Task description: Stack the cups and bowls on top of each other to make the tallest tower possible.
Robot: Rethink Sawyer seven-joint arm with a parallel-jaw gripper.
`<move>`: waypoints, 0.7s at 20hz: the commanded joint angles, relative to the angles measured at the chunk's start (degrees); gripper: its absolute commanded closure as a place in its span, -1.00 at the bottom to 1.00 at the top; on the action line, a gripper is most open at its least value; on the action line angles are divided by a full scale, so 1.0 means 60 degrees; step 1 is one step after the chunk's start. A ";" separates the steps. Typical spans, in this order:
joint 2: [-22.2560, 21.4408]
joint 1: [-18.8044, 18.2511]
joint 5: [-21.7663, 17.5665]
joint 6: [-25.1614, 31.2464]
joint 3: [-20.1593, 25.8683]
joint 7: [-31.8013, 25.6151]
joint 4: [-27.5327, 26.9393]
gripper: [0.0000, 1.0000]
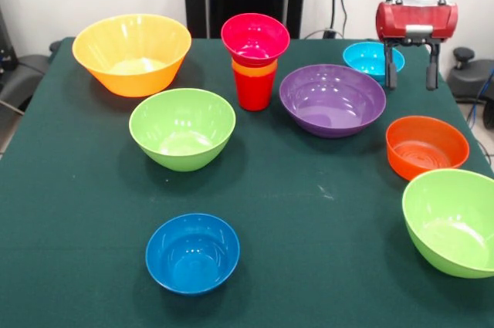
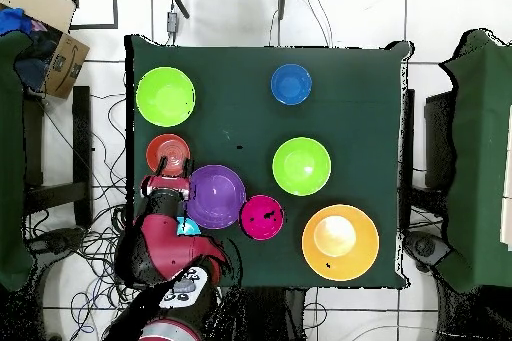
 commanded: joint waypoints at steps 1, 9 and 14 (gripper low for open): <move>-0.0943 -0.0775 0.0847 0.5928 0.0919 0.0875 0.0051 -1.00; -0.0807 -0.0784 0.0568 0.6088 0.0783 0.0966 -0.0328 -1.00; -0.0341 -0.0513 0.0557 0.6159 0.0618 0.1047 -0.0946 -1.00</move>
